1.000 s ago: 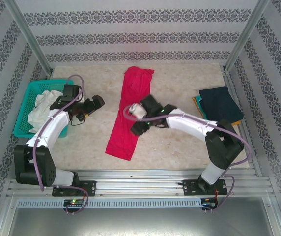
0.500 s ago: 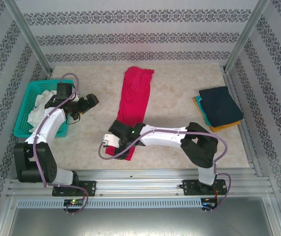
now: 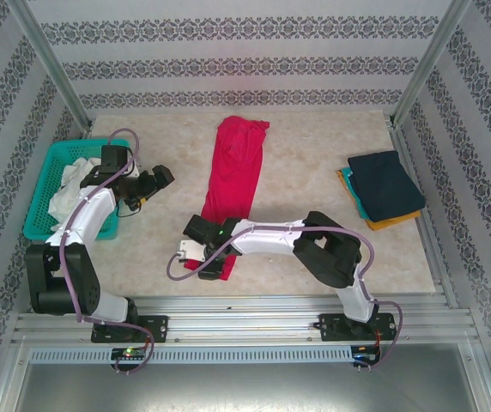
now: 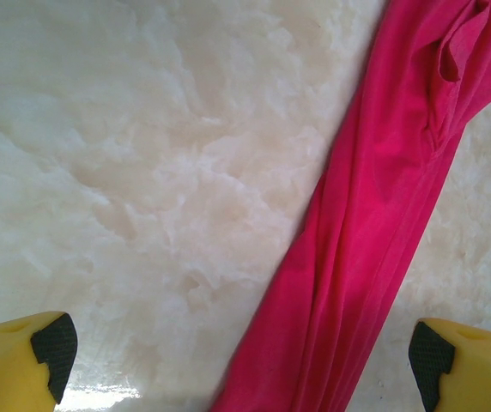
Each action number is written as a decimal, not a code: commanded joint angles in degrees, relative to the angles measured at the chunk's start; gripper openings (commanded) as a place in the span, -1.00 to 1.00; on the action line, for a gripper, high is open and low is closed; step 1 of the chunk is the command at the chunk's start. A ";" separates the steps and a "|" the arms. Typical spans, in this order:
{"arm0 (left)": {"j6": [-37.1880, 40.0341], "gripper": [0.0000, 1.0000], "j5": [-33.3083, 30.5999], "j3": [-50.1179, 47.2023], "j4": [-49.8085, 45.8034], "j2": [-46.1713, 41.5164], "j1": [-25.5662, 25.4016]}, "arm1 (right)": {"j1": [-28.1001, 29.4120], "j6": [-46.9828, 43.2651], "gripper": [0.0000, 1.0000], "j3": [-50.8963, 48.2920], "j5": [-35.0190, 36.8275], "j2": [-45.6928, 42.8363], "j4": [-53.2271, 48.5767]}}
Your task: Fold and stack the t-shirts
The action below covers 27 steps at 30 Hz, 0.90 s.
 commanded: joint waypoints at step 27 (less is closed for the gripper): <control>17.84 1.00 -1.38 -11.95 13.38 -13.13 -5.04 | -6.44 -10.29 -1.00 -12.85 -10.90 -22.03 -17.17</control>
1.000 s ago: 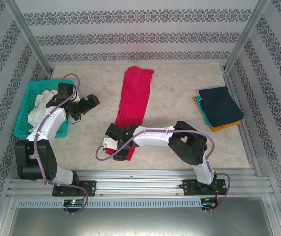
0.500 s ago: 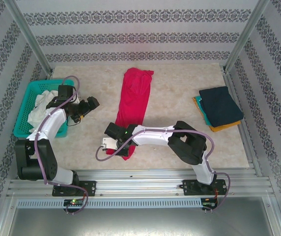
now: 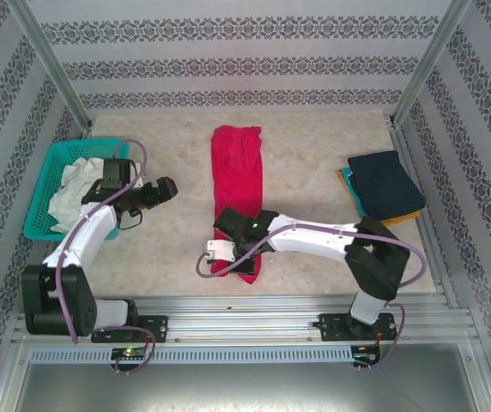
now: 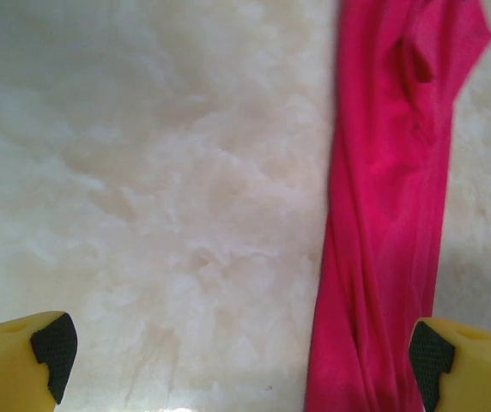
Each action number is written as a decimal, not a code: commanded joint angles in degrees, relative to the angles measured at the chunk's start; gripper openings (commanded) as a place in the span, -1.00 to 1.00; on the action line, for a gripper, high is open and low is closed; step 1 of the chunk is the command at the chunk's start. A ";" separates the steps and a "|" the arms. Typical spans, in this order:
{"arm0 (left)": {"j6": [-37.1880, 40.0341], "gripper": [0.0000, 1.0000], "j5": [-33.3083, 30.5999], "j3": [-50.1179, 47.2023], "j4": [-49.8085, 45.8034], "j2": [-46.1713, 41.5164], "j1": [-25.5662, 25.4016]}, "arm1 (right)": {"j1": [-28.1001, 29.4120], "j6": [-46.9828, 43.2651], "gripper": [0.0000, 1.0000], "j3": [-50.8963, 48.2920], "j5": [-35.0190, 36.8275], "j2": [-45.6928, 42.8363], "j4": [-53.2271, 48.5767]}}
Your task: Fold and stack the t-shirts
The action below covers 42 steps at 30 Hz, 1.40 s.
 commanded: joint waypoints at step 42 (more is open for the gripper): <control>55.11 1.00 11.33 -8.30 -3.95 -13.93 -2.13 | -21.15 -12.67 -1.00 45.98 2.36 28.29 -15.04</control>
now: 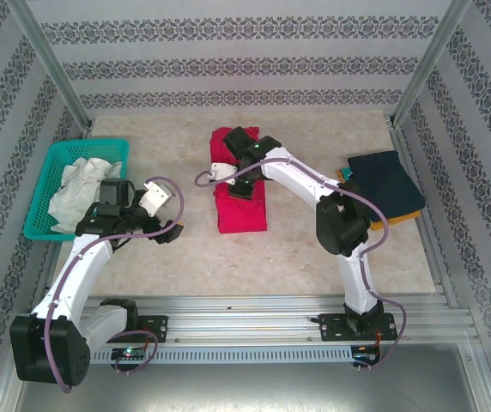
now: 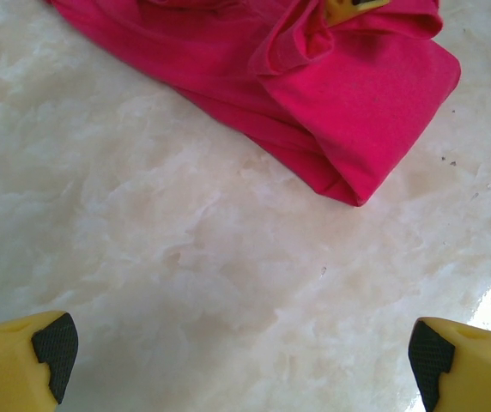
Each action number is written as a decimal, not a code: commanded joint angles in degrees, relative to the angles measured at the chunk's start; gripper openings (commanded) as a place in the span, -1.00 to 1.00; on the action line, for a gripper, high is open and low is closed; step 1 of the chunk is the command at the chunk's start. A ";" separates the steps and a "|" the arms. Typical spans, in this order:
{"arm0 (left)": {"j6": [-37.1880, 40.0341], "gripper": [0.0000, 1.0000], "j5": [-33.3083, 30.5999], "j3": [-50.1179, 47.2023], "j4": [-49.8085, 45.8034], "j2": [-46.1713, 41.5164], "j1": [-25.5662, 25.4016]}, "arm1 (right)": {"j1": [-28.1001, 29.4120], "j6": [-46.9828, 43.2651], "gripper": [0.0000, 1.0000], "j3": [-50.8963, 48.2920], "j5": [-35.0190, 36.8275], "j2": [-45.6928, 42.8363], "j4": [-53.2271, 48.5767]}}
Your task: Fold and stack the t-shirts
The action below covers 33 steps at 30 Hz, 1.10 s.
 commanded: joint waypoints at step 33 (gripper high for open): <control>-10.79 1.00 9.72 -3.66 12.30 1.96 -1.47 | -4.96 16.01 0.66 -8.35 3.97 -5.64 17.18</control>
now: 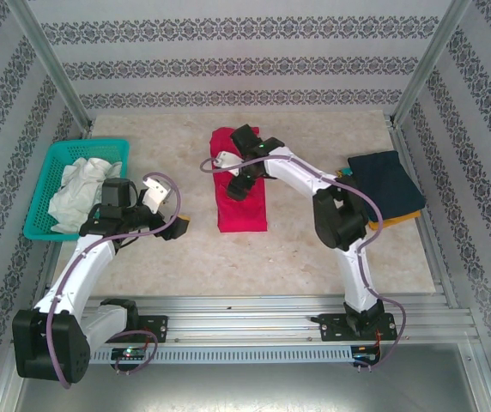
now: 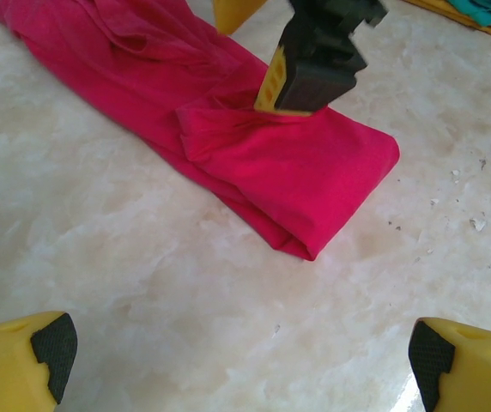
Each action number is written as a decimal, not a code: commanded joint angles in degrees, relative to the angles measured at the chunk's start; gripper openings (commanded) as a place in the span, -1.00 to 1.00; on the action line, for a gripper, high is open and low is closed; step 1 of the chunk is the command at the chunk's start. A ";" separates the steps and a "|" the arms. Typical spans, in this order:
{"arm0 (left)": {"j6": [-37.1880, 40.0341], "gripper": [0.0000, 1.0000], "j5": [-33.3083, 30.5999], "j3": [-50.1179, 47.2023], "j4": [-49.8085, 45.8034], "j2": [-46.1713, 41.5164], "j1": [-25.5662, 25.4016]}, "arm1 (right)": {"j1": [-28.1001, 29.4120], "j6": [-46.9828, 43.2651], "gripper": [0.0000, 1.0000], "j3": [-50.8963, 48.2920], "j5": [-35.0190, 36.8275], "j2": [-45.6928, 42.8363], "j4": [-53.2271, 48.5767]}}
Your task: Fold and stack the t-shirts
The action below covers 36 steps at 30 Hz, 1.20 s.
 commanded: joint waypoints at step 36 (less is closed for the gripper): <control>0.83 1.00 4.16 -1.78 3.18 0.83 -3.31 | -3.44 2.23 0.71 9.46 18.15 6.62 2.28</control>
